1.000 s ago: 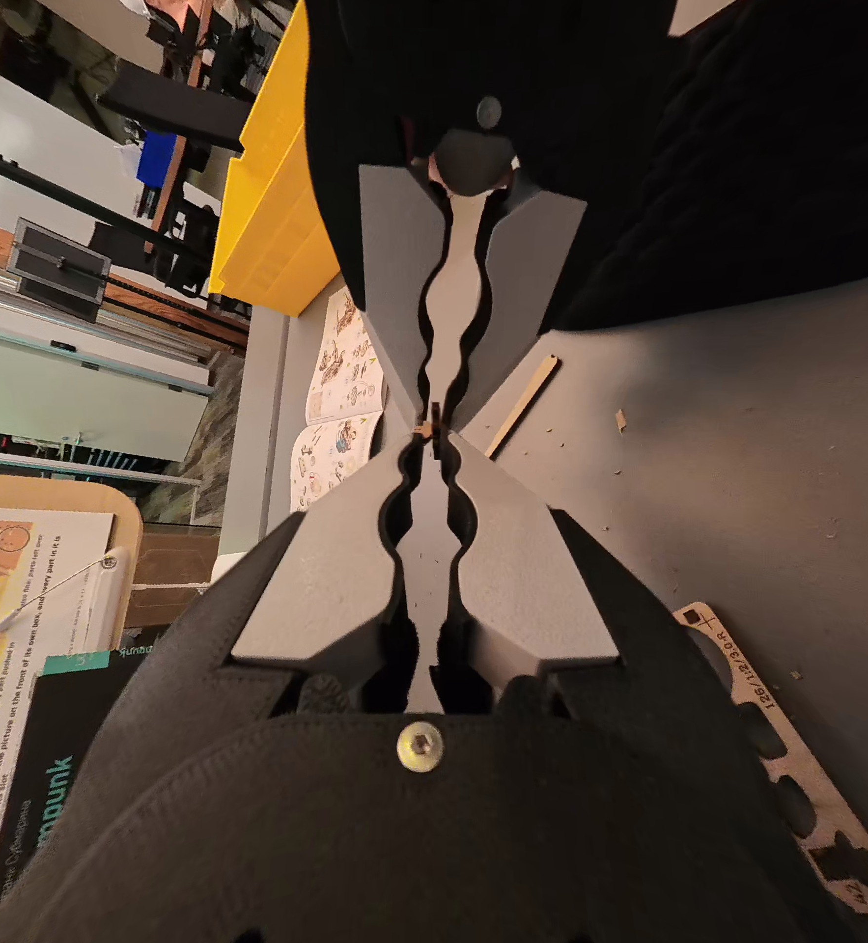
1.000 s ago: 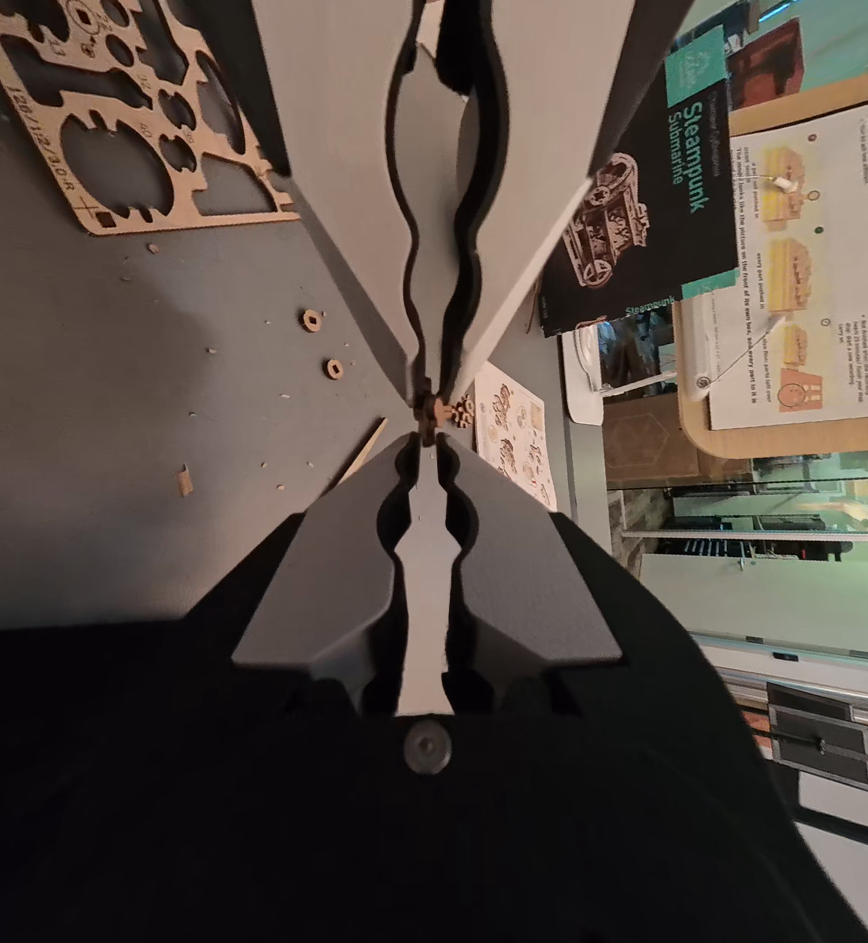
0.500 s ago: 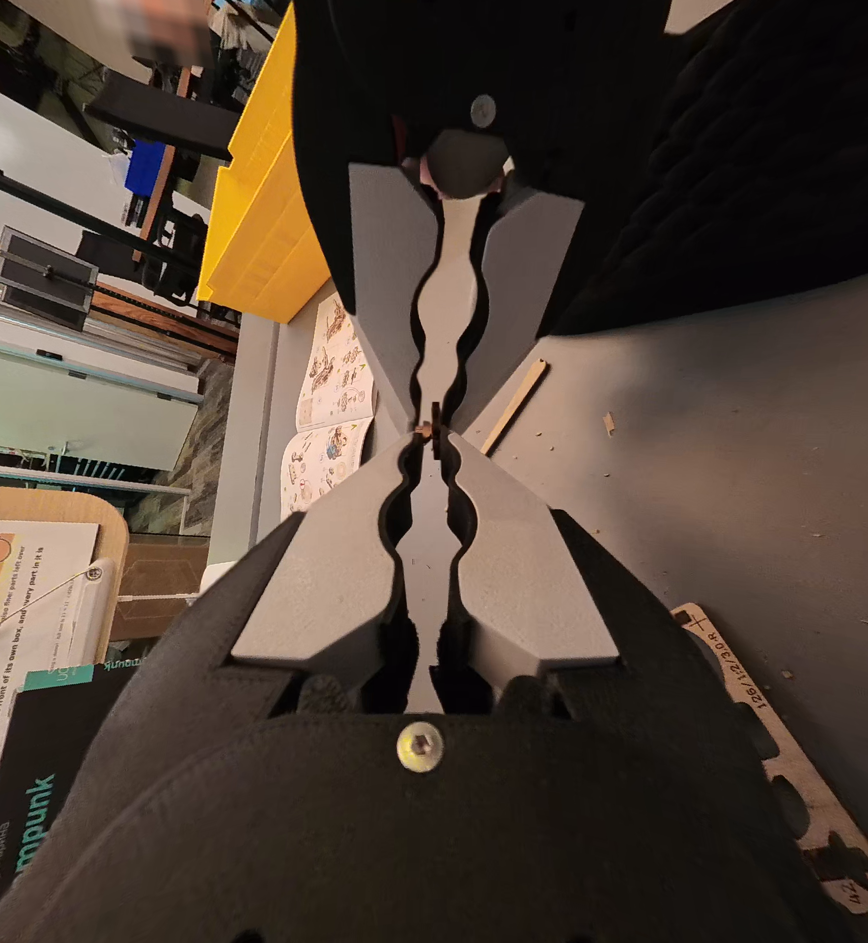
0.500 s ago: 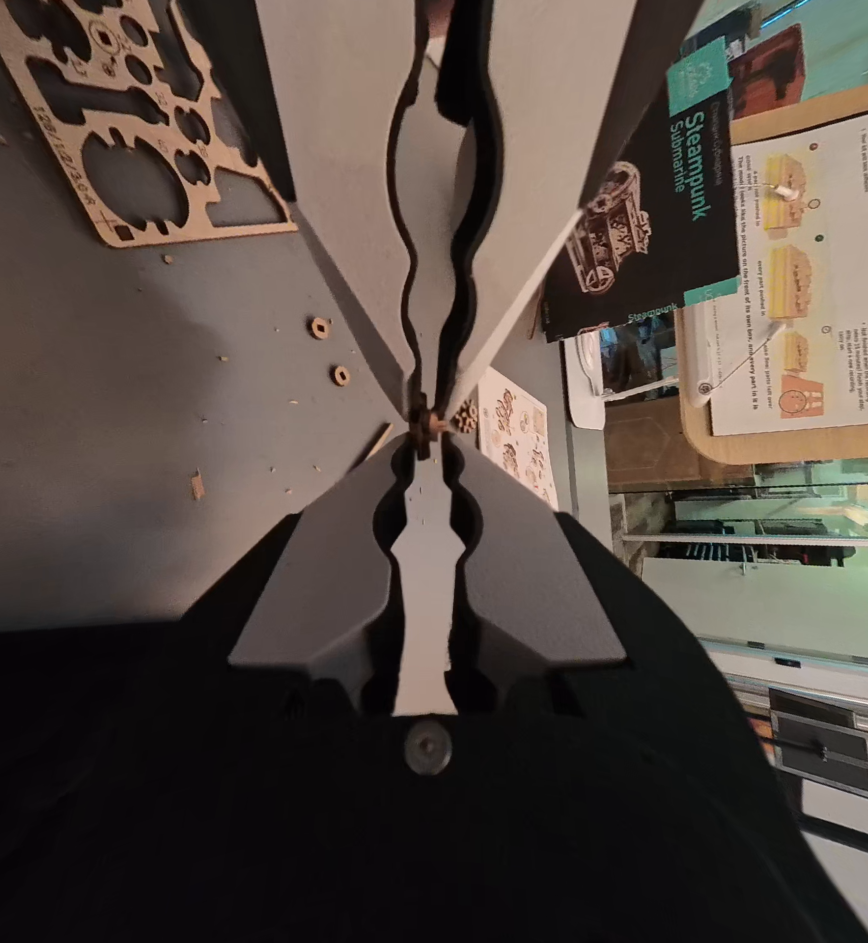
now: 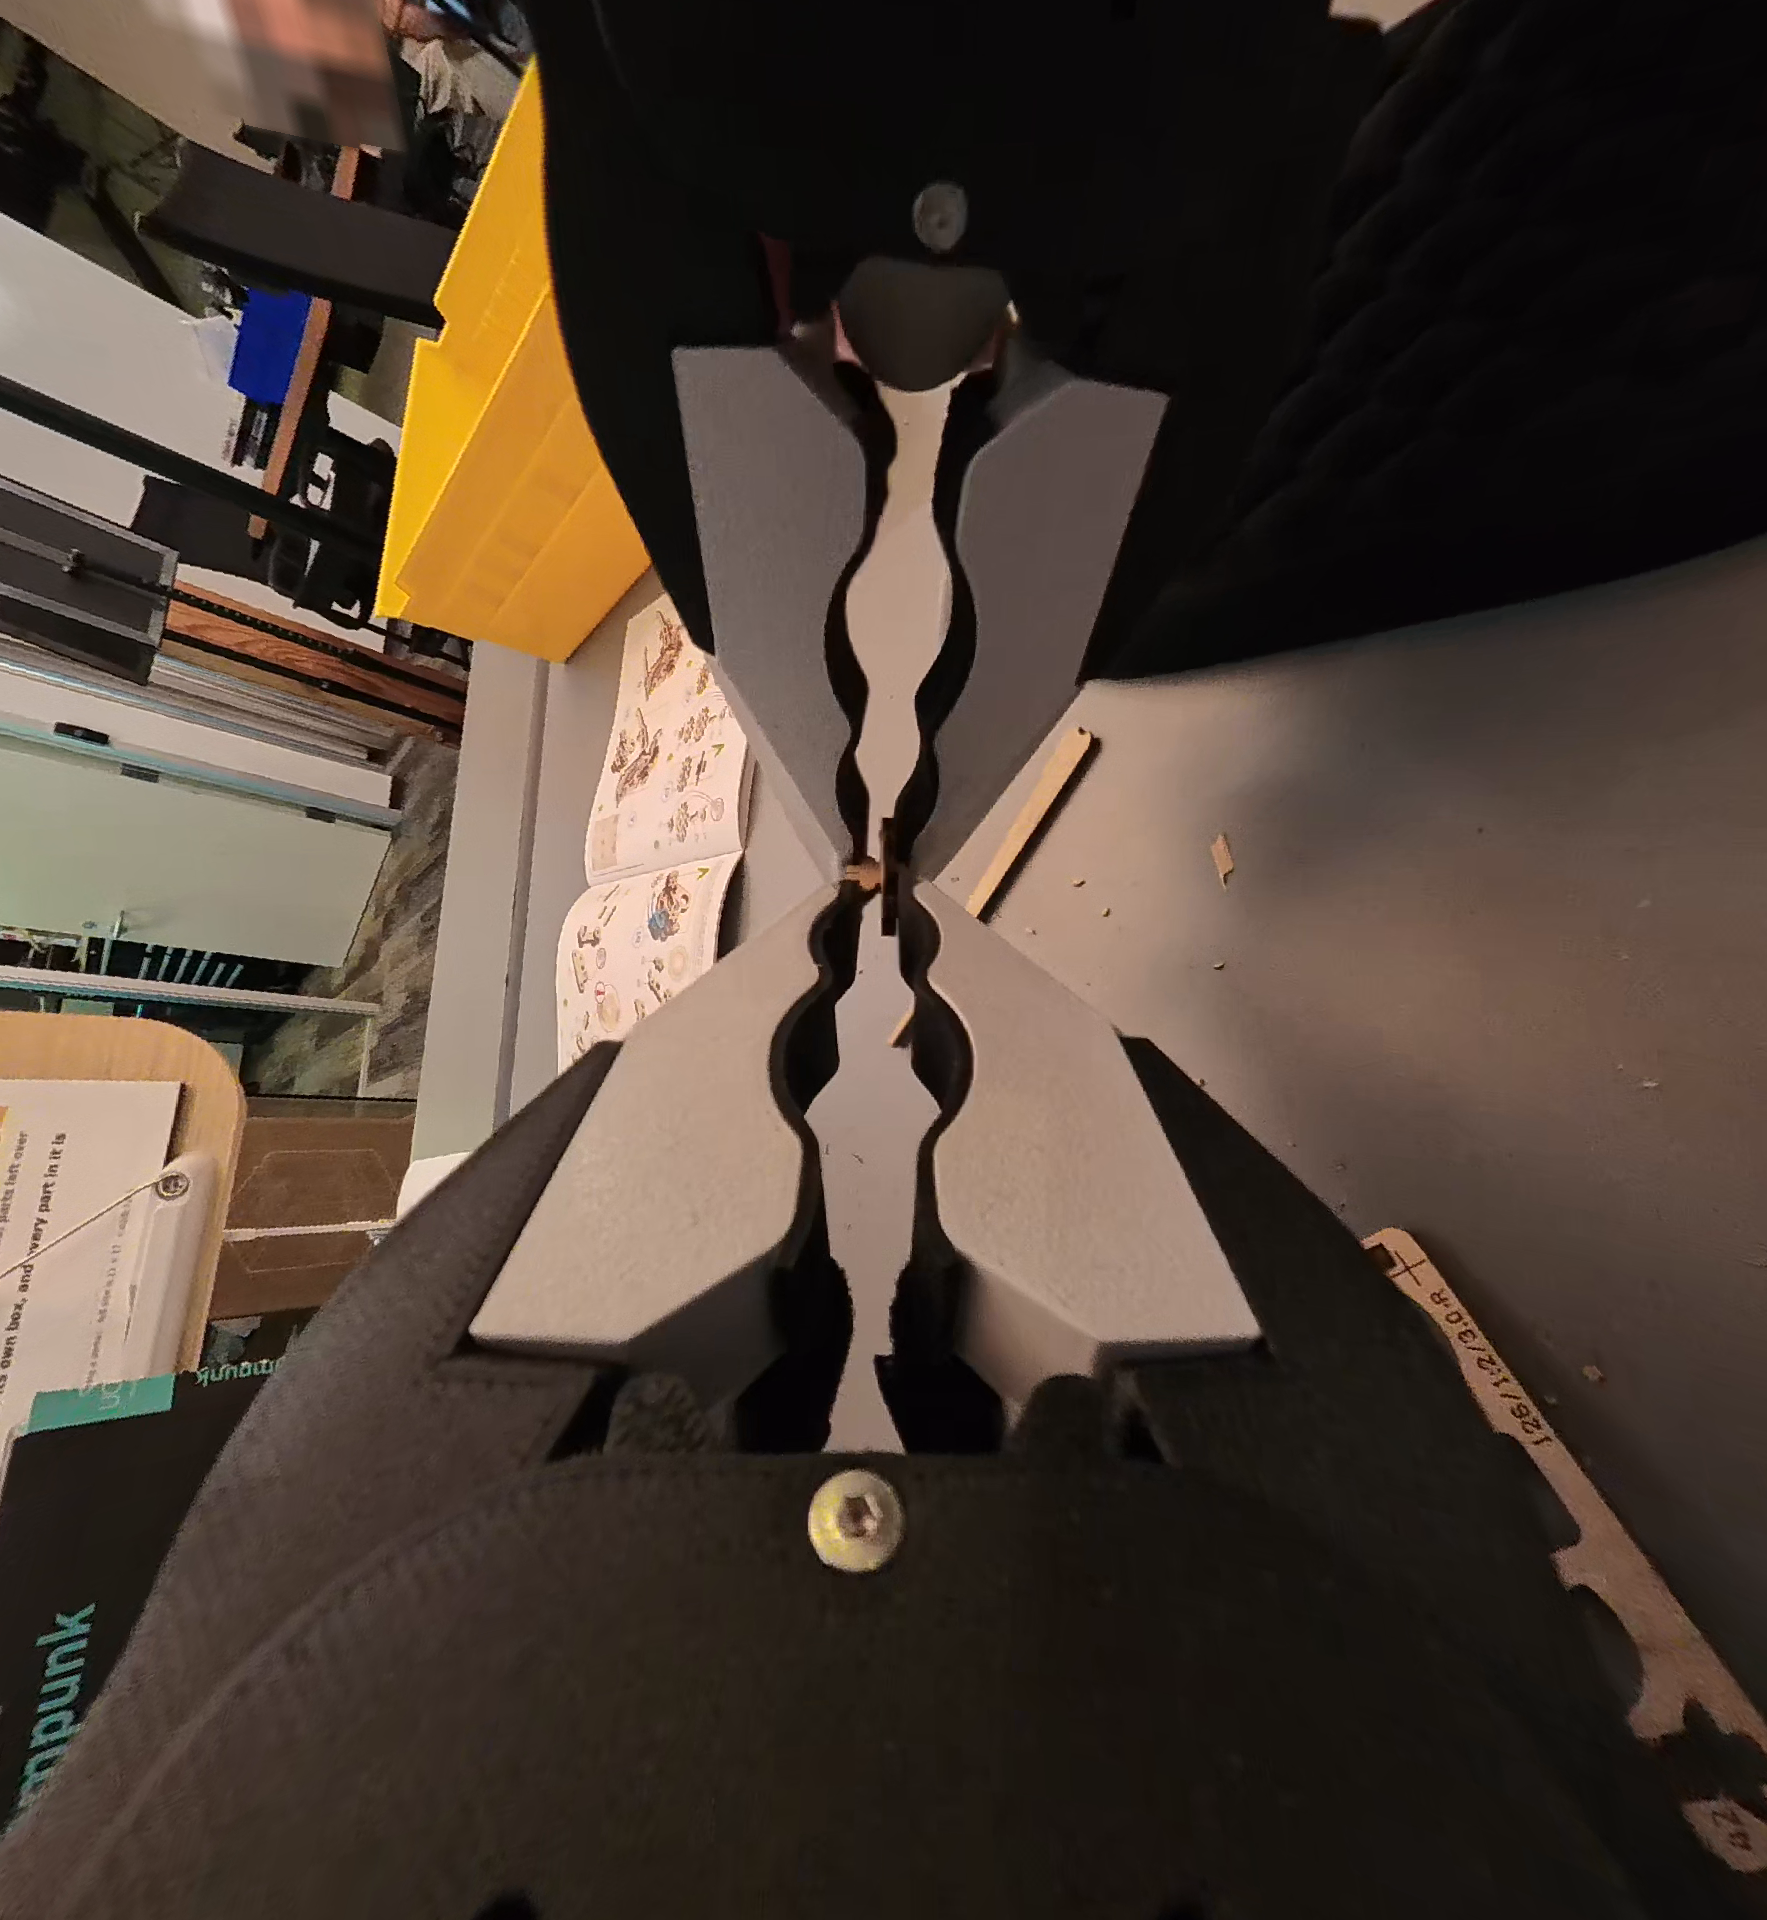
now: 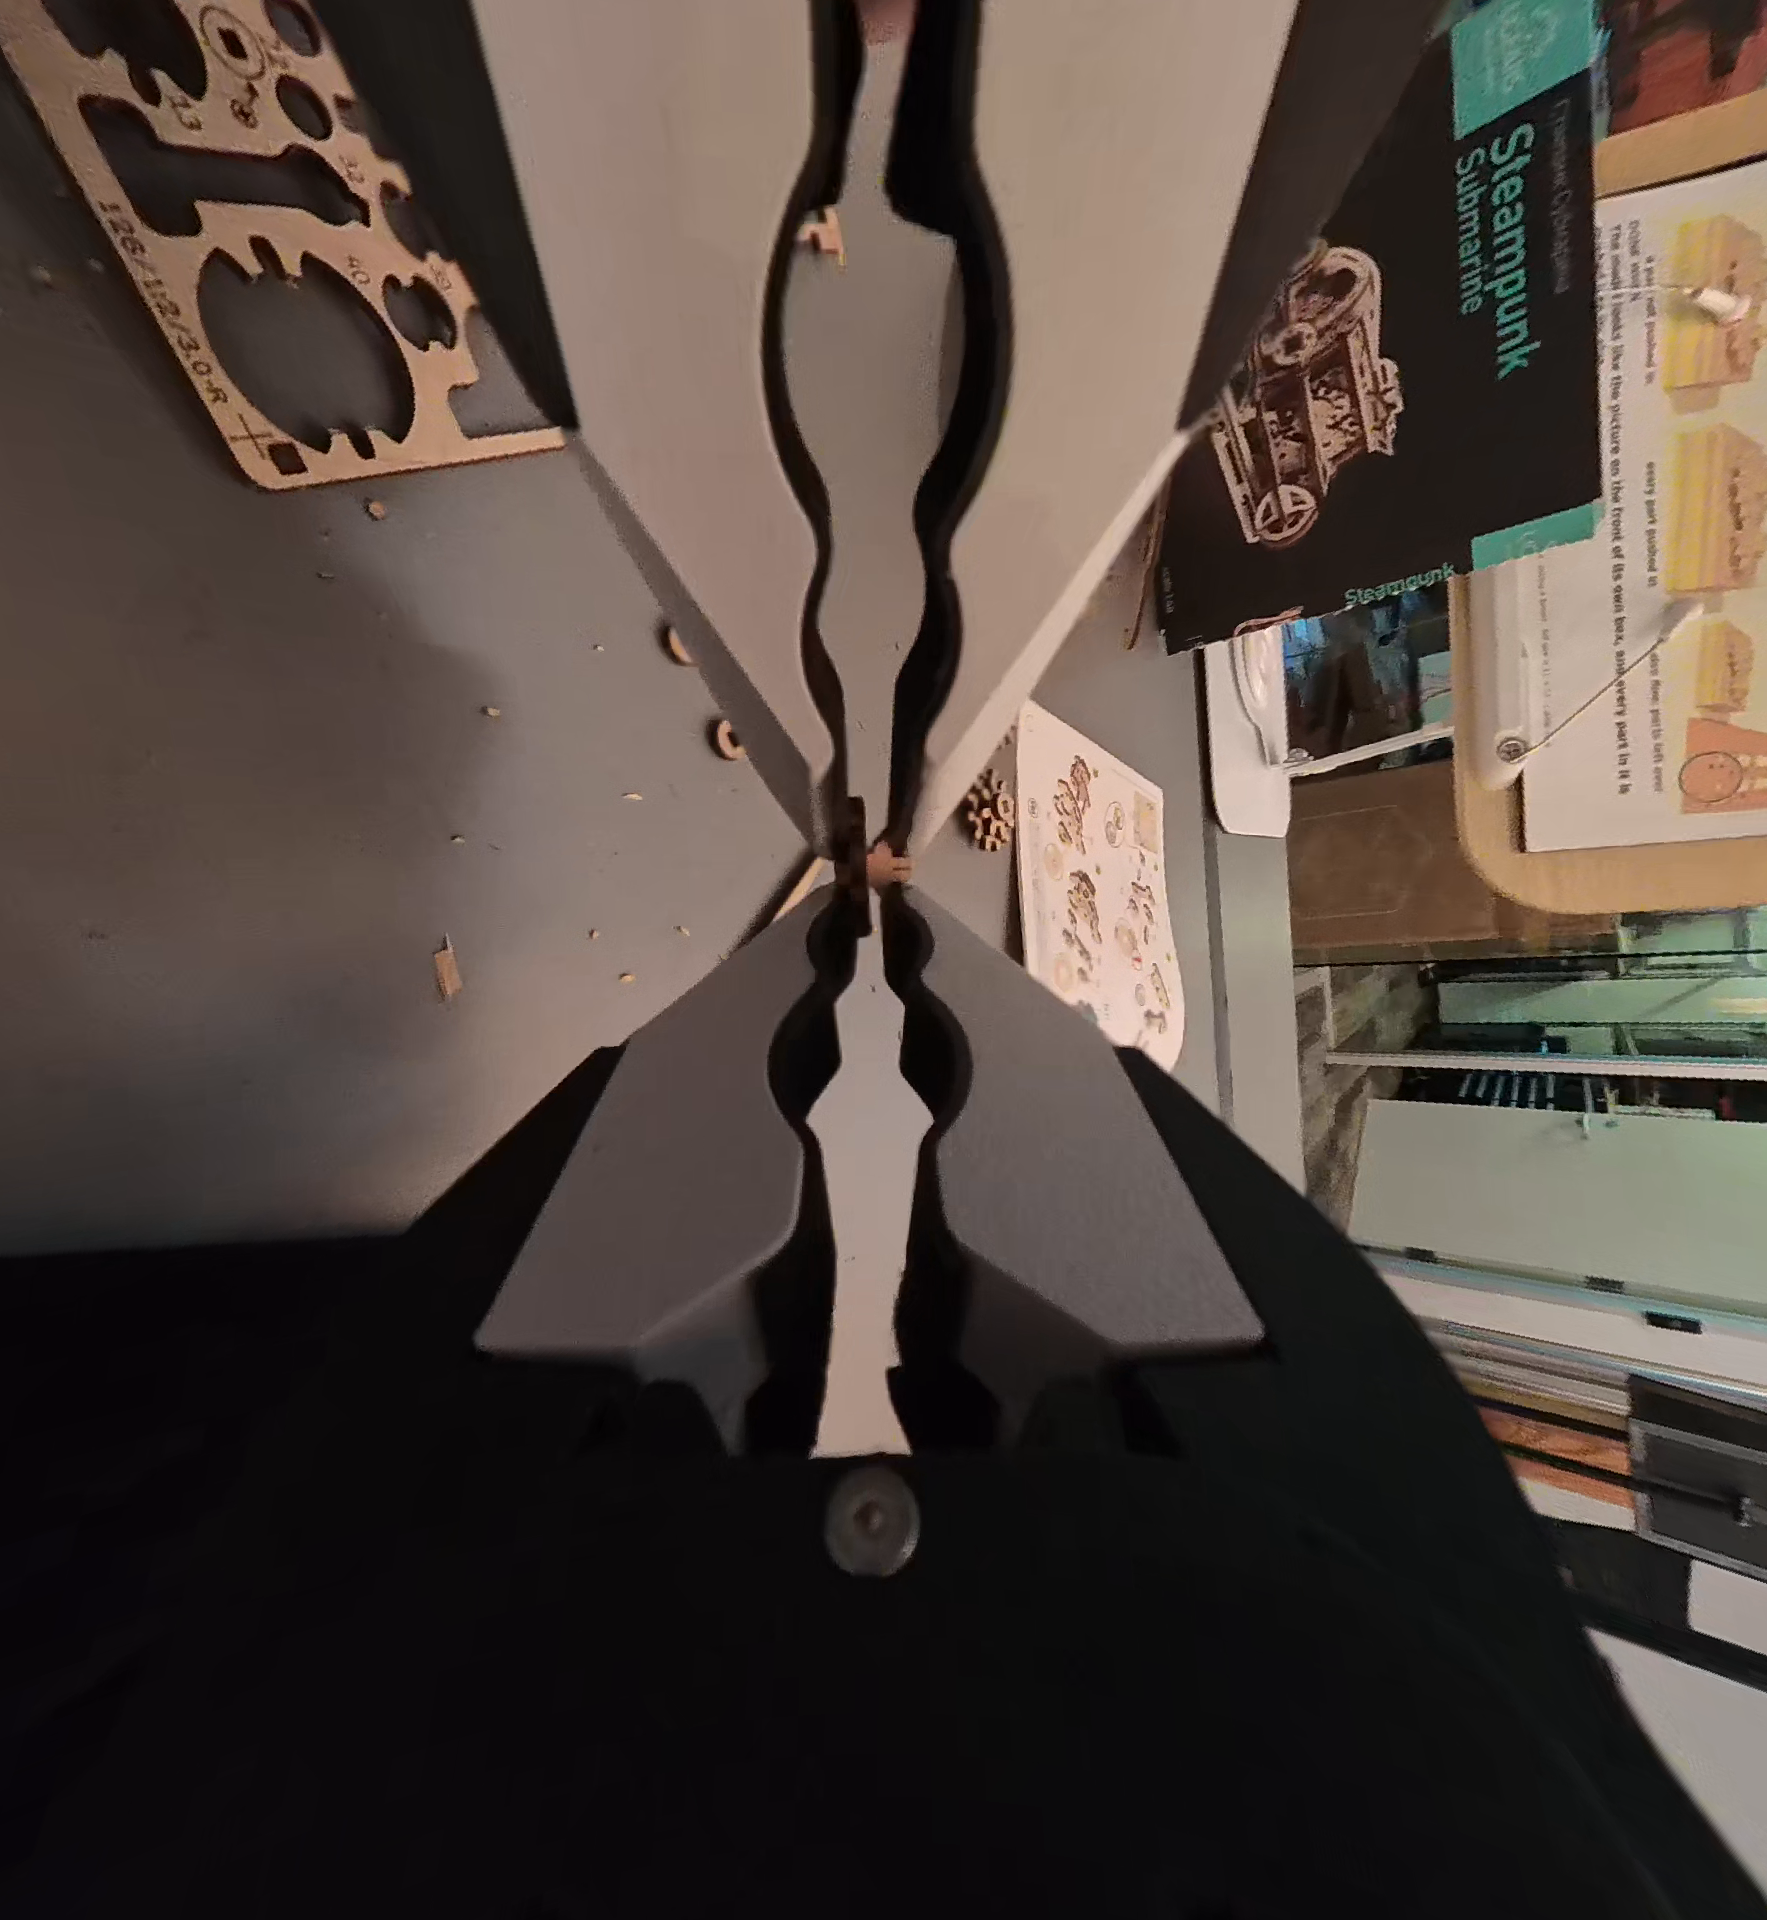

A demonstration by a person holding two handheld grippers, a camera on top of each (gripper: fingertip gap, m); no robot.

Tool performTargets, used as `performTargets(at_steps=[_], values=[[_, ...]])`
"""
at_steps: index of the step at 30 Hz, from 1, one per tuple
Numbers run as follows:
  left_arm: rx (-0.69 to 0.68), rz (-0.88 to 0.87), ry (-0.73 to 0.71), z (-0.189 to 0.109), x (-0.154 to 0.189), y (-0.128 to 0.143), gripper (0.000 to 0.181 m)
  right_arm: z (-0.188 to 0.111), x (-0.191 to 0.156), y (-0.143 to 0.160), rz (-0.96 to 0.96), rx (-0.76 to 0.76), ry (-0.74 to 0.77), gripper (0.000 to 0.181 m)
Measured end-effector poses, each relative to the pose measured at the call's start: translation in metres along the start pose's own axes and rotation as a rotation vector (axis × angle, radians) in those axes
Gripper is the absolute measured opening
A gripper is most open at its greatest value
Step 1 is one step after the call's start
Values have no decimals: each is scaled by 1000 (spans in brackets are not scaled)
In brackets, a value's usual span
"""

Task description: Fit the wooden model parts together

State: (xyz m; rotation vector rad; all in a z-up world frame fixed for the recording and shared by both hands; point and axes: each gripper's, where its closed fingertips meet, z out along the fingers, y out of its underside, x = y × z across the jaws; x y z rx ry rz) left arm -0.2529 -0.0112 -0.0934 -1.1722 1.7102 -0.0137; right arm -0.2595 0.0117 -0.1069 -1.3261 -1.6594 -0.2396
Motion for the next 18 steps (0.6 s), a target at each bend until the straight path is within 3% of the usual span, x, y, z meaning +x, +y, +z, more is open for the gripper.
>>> performTargets(at_steps=[13,18], values=[[-10,-20,22,1,2,3,6,2,-2,3,-21,-35,13,2],[12,-120,49,1,0,4,6,4,-2,1,80,15,-46,3]])
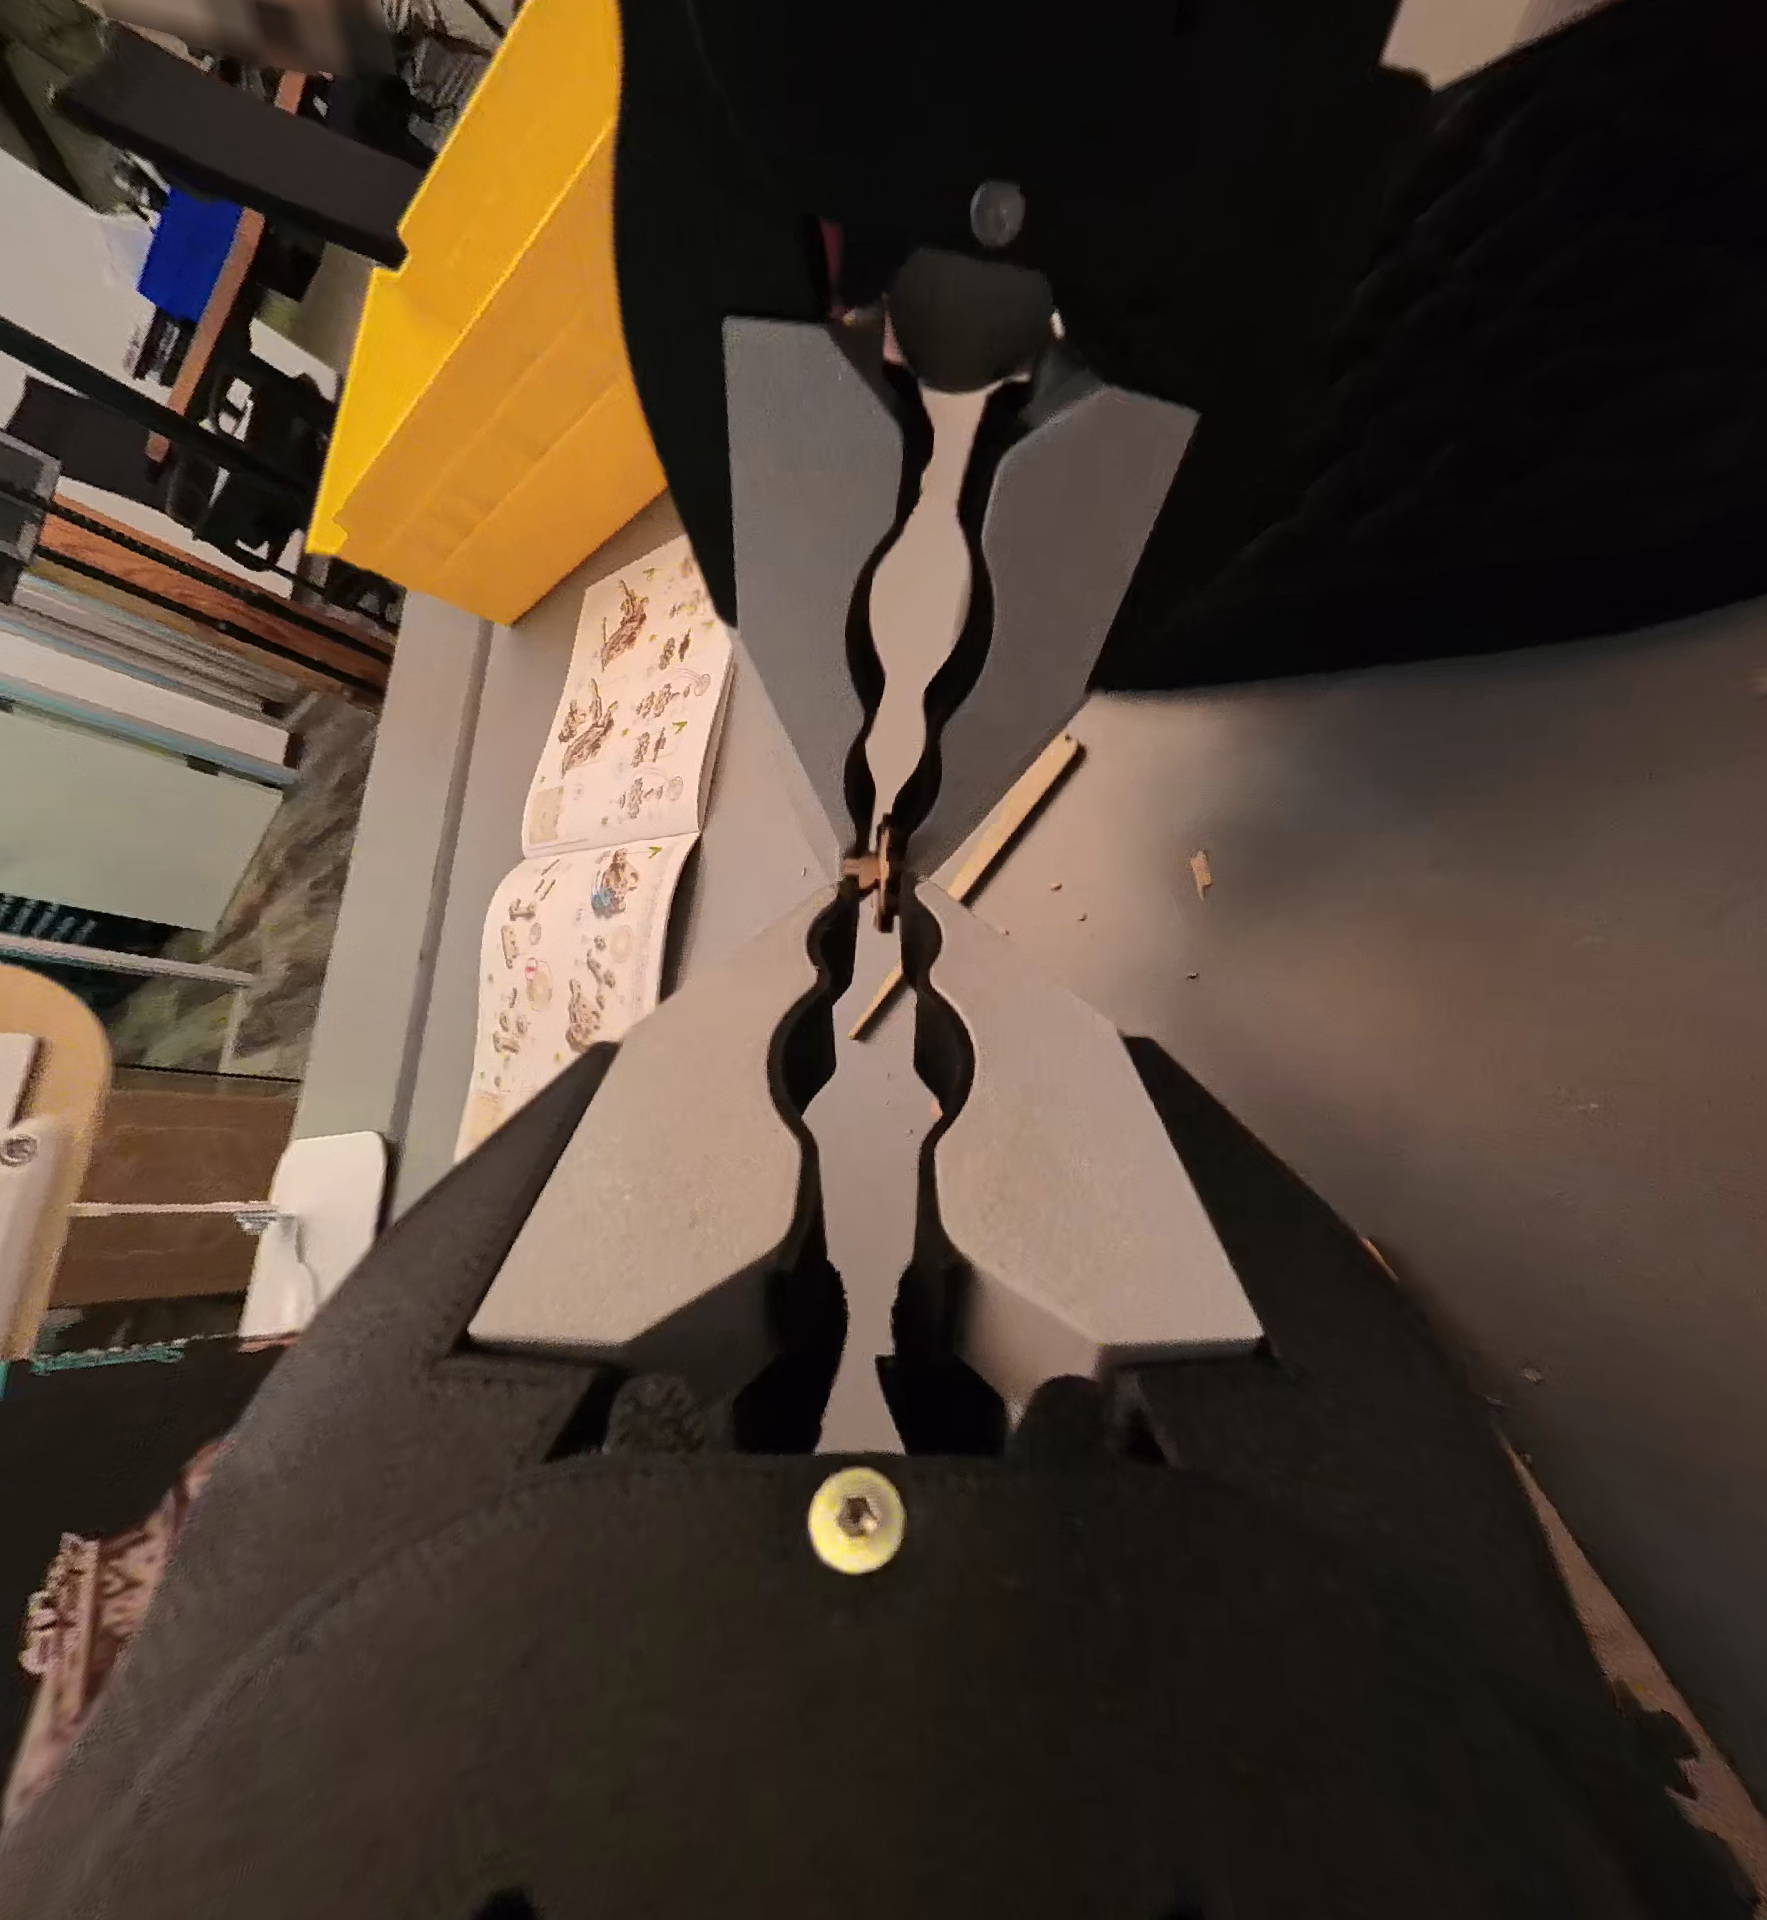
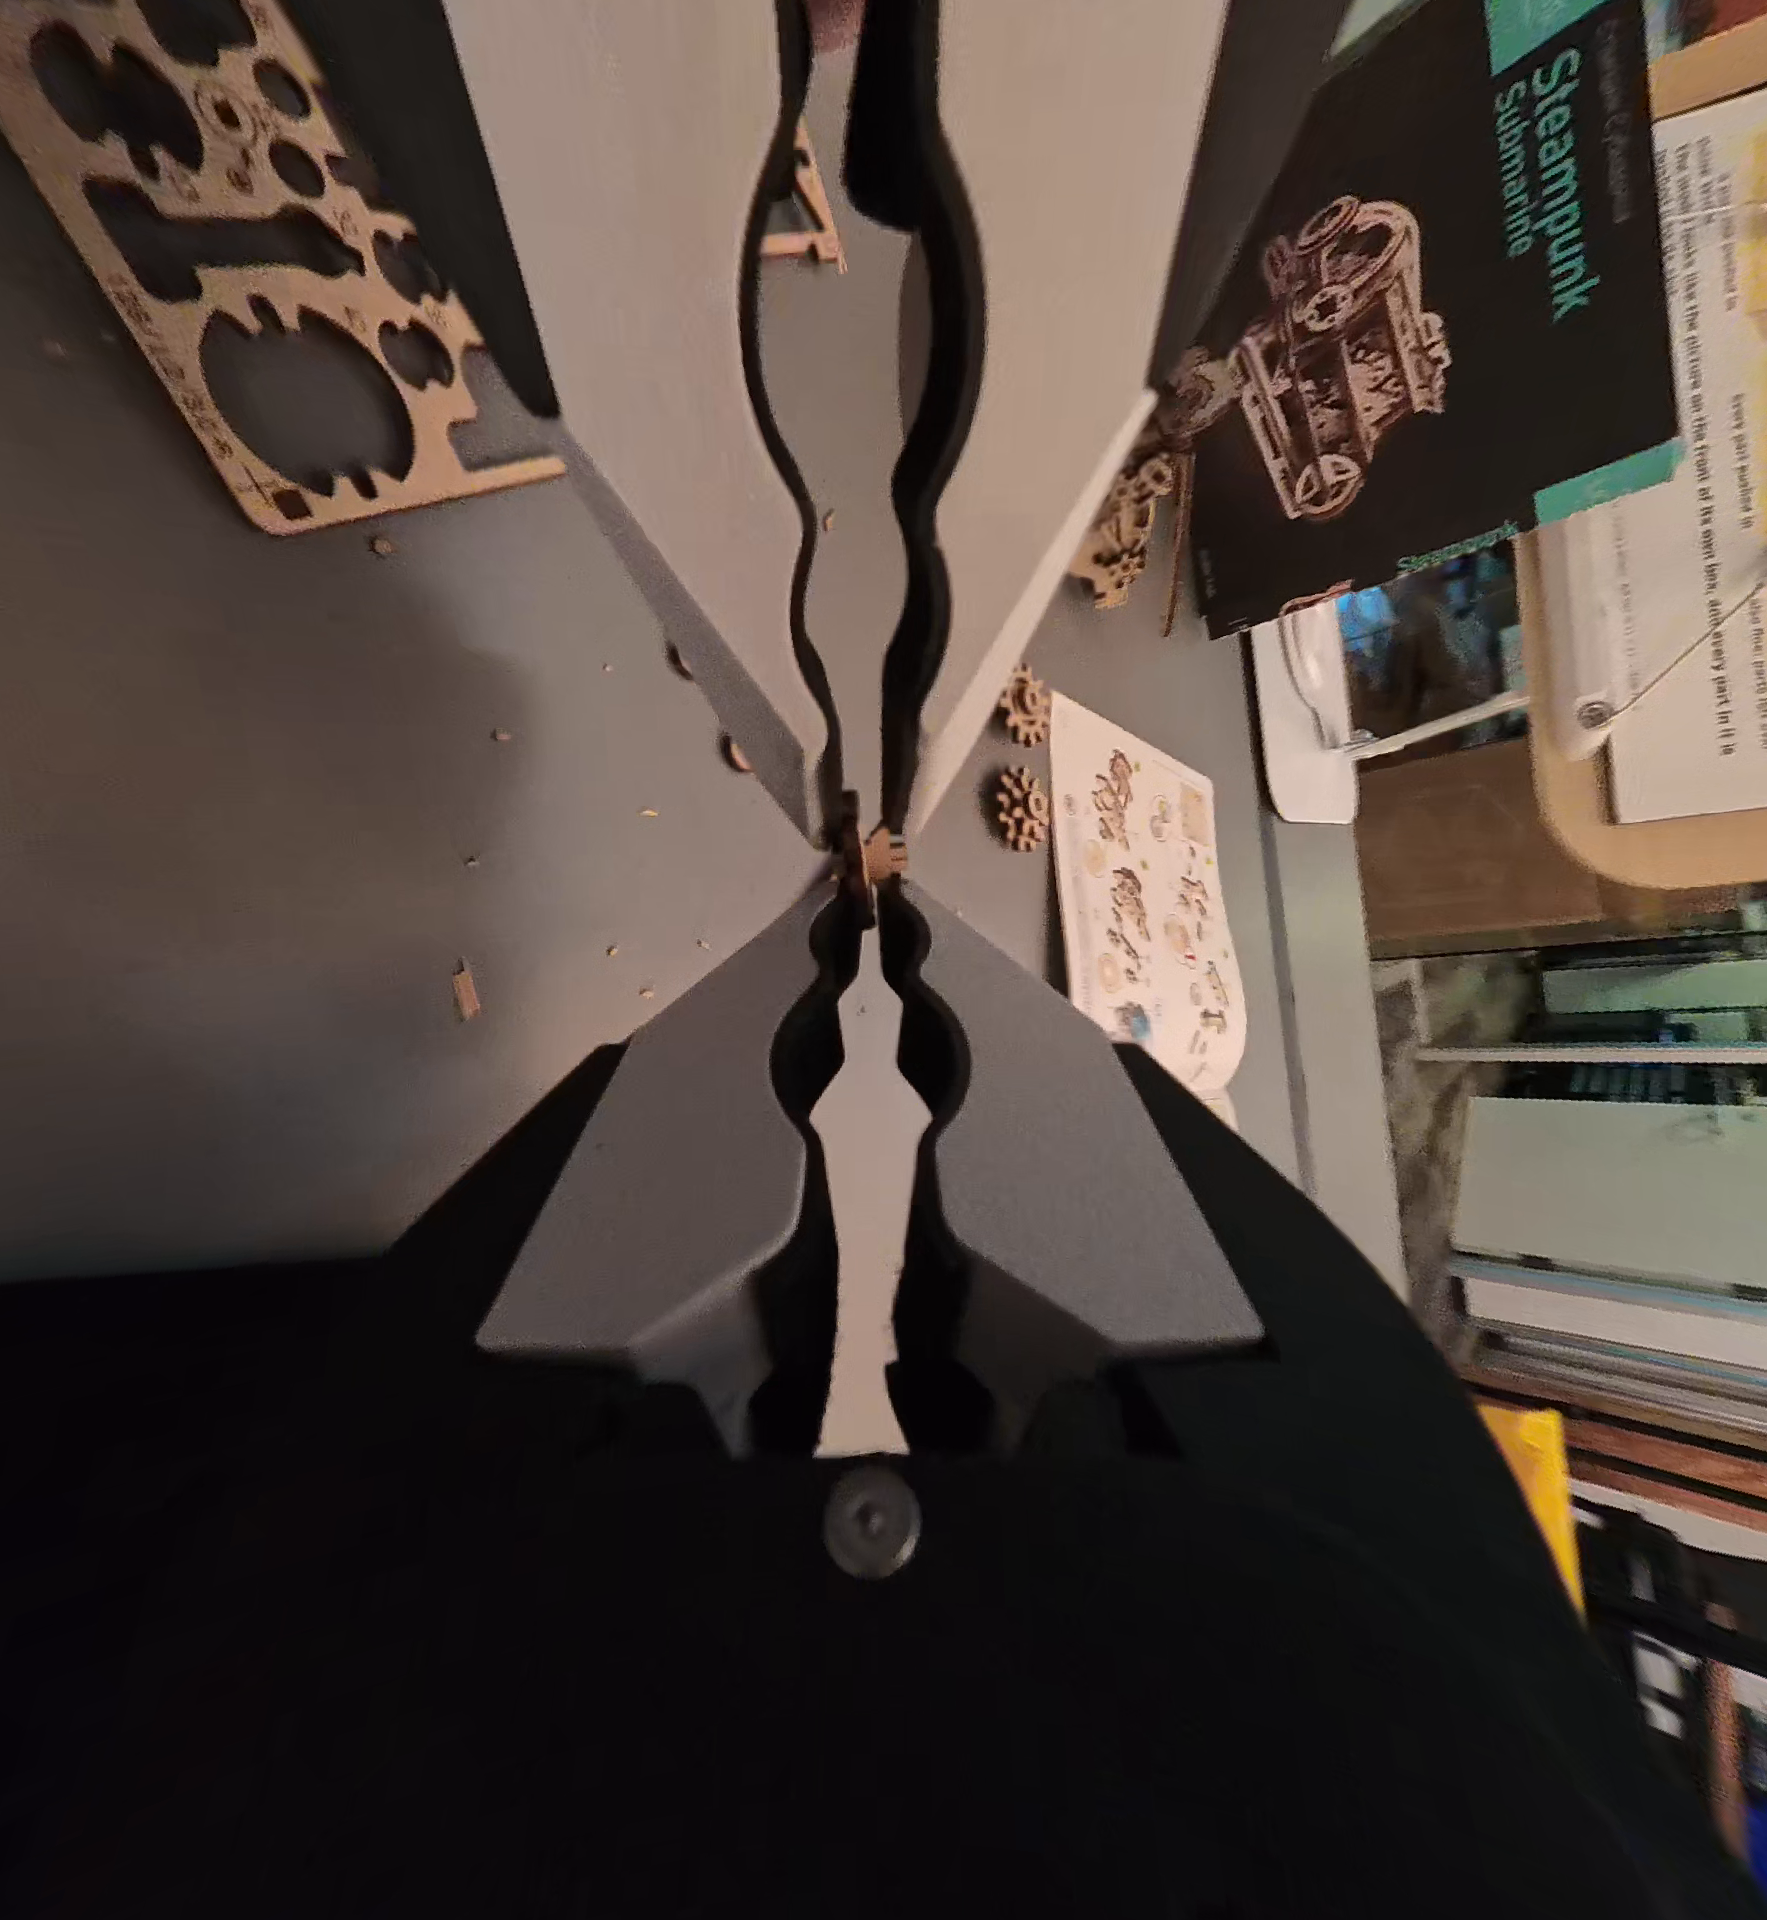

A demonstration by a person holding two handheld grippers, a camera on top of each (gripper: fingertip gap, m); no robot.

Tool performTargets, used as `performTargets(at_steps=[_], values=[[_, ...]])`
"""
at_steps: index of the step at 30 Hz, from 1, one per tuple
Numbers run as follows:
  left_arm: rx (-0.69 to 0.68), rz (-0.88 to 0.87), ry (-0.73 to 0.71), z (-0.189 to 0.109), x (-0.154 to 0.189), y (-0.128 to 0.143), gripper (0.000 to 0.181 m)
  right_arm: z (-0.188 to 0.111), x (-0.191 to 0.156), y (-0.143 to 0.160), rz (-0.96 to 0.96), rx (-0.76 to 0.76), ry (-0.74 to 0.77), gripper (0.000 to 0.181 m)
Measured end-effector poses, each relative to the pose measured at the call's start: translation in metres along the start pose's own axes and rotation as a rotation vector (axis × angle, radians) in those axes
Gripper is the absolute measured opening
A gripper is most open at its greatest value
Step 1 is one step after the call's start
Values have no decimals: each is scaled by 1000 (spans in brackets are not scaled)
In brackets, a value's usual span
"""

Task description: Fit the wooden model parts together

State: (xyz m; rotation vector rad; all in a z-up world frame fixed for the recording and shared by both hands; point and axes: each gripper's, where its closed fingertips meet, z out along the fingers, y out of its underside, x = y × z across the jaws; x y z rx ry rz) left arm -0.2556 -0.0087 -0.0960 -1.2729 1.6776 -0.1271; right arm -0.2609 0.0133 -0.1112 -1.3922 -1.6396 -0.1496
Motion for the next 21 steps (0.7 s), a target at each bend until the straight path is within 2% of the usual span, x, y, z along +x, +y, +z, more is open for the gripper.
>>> performTargets(at_steps=[3,10,21], values=[[28,-44,8,-1,-1,-2,6,-2,1,-1,25,15,-21,3],[-24,83,-27,4,2,1,5,1,-3,4,-31,-25,-7,5],[-28,67,-23,3,0,1,4,0,0,3,-57,-24,24,5]])
